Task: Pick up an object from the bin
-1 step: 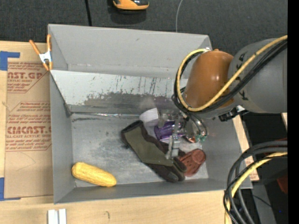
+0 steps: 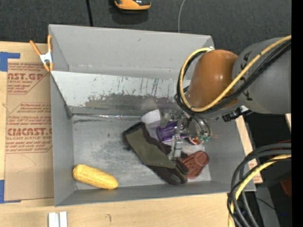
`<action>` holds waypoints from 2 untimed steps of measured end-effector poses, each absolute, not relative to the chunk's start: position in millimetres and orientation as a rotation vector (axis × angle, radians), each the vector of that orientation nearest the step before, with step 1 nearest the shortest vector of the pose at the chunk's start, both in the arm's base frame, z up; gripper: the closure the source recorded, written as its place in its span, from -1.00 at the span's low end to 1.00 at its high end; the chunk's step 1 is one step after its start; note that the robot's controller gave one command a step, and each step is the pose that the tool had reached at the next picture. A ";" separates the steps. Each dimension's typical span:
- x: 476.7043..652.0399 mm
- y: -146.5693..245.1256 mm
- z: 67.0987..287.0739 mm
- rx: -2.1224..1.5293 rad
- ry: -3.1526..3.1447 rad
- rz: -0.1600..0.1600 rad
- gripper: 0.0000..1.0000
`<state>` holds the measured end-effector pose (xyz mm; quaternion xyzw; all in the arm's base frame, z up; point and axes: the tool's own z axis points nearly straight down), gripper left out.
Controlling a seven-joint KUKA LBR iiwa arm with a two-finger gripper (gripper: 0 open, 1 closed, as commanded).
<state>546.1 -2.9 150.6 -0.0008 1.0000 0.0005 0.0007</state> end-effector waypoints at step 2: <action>486.4 33.9 125.1 0.138 3.143 0.001 -1.00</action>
Offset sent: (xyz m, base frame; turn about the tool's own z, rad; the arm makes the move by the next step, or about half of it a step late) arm -0.0608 0.0391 -0.0028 0.0862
